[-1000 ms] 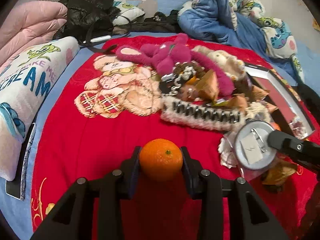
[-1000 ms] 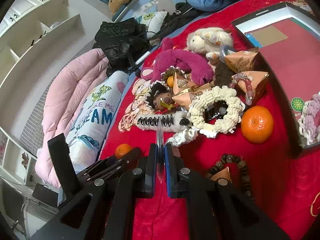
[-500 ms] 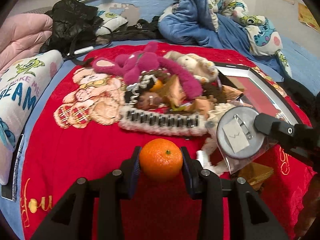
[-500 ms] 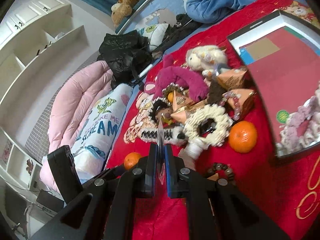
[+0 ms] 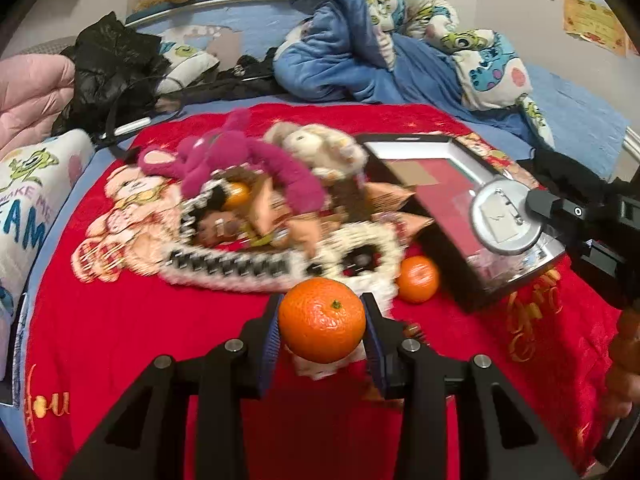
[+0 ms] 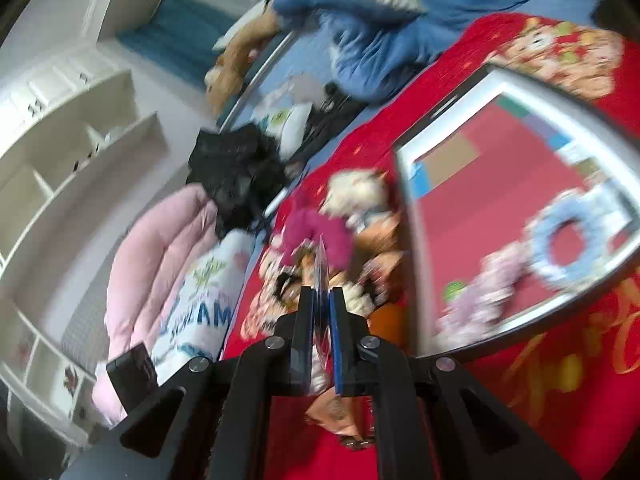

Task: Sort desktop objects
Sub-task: 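Carry the tin and the mandarin over the box with both tools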

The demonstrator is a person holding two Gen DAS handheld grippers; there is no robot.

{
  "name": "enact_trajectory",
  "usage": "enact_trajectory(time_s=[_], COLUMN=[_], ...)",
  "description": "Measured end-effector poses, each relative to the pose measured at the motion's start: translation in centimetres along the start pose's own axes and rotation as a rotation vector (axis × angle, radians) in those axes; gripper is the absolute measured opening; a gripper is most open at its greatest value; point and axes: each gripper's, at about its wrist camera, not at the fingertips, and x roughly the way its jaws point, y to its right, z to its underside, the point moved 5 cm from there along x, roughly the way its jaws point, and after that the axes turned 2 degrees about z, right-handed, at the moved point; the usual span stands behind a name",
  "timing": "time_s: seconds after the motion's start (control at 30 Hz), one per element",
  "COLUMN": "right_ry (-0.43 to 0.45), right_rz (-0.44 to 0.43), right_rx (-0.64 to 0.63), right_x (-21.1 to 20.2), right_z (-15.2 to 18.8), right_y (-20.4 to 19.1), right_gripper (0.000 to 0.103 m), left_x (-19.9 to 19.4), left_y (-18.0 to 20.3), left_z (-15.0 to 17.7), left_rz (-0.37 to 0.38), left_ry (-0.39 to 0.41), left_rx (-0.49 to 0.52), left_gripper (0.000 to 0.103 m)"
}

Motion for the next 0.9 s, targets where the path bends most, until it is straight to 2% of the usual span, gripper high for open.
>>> enact_trajectory(time_s=[0.23, 0.4, 0.6, 0.9], right_ry=[0.131, 0.172, 0.188, 0.190], right_rz=[0.074, 0.102, 0.112, 0.124], right_rx=[0.069, 0.103, 0.123, 0.107], right_x=[-6.5, -9.4, -10.4, -9.0], right_z=[-3.1, -4.1, -4.6, -6.1], right_y=[5.5, 8.4, 9.8, 9.8], right_gripper=[0.009, 0.009, 0.009, 0.009], left_x=[0.9, 1.5, 3.0, 6.3], left_y=[6.4, 10.7, 13.6, 14.5], left_z=[-0.8, -1.2, -2.0, -4.8], left_rz=[0.082, 0.143, 0.171, 0.138], left_ry=[0.002, 0.013, 0.011, 0.008], left_rx=[0.065, 0.087, 0.097, 0.111], left_gripper=[0.039, 0.039, 0.039, 0.039])
